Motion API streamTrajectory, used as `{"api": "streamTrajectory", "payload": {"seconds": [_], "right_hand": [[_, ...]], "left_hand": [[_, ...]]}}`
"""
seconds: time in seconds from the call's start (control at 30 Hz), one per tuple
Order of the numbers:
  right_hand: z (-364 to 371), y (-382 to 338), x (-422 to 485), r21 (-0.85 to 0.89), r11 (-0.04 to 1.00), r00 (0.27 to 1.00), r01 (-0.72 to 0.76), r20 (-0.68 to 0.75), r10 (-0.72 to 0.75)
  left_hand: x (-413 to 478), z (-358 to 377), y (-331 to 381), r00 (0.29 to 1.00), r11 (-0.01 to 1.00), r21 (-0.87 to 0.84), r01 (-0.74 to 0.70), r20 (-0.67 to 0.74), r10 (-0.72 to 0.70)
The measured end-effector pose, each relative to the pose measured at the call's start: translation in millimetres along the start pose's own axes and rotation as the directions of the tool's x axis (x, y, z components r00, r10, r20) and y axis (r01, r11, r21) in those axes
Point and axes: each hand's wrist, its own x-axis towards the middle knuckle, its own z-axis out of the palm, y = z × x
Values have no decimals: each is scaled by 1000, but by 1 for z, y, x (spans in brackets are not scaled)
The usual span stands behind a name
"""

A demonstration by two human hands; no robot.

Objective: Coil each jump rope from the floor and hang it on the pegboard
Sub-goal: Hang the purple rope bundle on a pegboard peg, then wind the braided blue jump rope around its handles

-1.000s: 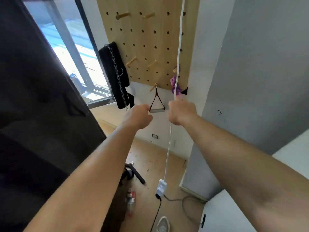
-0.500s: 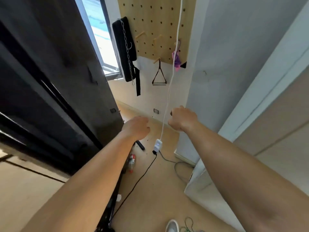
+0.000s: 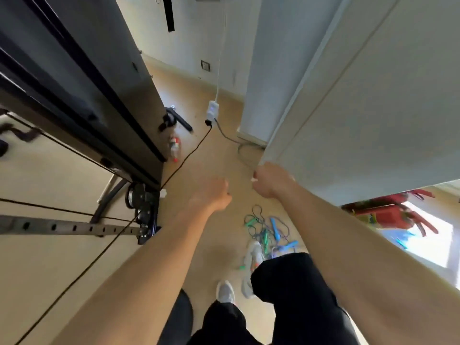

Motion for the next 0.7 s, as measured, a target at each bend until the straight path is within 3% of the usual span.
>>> {"api": "streamTrajectory", "payload": {"seconds": [0.33, 0.7], "right_hand": [[164, 73, 8, 67, 997, 981, -41, 190, 27], [541, 282, 137, 52, 996, 952, -77, 300, 58]], "left_hand": [[28, 194, 12, 994, 993, -100, 56, 100, -46], [208, 555, 31, 966, 992, -39, 121, 236, -108]]}}
